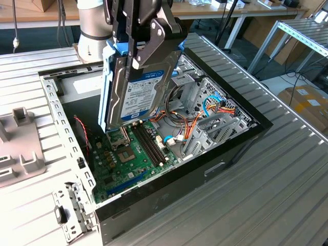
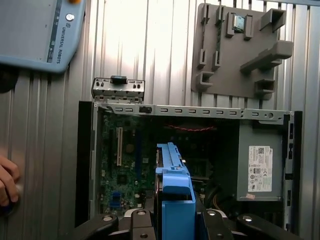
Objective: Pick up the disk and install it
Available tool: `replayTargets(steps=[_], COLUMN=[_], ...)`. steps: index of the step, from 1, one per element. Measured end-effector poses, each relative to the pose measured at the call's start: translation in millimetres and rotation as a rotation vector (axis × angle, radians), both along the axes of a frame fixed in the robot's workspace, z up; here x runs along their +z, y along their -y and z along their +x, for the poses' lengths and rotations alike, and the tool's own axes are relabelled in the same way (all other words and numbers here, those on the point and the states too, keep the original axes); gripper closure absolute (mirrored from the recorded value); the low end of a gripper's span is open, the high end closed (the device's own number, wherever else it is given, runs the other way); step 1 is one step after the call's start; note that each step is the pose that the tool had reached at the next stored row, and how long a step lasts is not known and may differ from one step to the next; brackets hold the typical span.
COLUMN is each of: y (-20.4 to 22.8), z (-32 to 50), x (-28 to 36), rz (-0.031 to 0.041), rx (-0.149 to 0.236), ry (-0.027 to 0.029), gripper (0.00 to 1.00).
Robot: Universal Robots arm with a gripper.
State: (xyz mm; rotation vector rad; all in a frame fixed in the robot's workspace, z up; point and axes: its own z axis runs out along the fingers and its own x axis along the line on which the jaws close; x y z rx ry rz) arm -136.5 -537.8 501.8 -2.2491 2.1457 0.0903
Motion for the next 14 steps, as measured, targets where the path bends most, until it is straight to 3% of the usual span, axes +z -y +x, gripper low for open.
replayTargets(steps=[8,14], y=[3.1,5.4], z=[3.6,14.3], x=[-0.4,-1.3], rz=[0.0,-0.0001], rx=[0.012,0.028], ry=[0.0,-0.0001], gripper=[0.63,0.63])
